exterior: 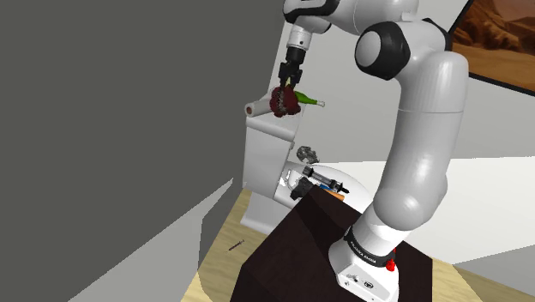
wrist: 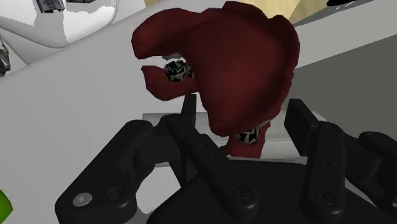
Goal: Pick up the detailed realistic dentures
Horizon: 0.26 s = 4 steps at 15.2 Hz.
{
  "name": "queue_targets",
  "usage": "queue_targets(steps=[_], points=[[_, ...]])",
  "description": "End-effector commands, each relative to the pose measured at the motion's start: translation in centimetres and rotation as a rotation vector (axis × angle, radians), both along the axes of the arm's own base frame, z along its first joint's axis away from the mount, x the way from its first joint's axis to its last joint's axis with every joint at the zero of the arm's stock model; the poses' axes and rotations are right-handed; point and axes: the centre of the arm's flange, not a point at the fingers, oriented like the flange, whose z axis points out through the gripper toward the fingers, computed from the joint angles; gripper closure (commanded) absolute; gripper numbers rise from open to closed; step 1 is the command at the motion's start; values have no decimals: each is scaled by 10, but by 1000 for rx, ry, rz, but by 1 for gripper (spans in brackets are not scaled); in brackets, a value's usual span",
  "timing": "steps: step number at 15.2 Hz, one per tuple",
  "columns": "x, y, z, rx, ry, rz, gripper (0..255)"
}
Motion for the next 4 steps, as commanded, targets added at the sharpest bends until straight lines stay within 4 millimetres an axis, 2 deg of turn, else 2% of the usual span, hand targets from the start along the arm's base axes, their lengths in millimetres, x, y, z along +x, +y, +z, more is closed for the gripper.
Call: queue_targets(steps=[1, 4], points=[[1, 1, 11, 0, 0, 0, 255], [1, 1, 17, 0, 0, 0, 255]])
